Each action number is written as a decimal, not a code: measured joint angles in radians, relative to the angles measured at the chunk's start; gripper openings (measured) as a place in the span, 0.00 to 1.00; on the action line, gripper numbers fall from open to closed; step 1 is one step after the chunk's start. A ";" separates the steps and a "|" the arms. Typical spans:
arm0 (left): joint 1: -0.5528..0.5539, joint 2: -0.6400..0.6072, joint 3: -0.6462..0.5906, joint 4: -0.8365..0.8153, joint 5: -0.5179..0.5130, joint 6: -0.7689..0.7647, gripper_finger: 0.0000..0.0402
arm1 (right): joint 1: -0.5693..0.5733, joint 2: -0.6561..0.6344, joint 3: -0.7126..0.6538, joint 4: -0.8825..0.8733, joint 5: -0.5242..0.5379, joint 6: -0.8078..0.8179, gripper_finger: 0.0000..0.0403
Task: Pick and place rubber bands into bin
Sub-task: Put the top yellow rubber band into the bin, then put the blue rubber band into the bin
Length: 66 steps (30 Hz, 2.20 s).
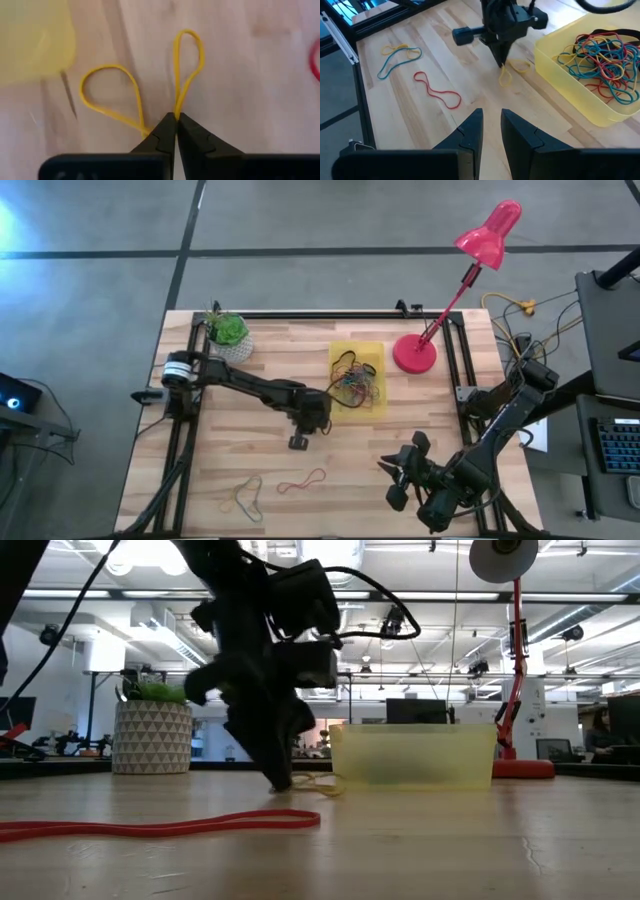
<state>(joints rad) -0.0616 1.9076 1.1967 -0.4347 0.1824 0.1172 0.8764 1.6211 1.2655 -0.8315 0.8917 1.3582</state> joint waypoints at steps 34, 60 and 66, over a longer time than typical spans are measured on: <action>0.176 -0.153 0.183 0.257 -0.135 0.027 0.00 | 0.000 0.000 -0.021 0.018 0.002 0.009 0.15; 0.173 -0.136 0.218 0.071 -0.012 -0.033 0.29 | -0.007 0.000 -0.030 0.053 0.001 -0.025 0.15; 0.043 -0.283 0.149 -0.147 0.012 -0.097 0.29 | -0.008 0.000 -0.037 0.055 0.001 -0.099 0.15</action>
<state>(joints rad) -0.0184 1.6245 1.3455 -0.5818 0.1940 0.0206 0.8681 1.6211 1.2282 -0.7765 0.8928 1.2595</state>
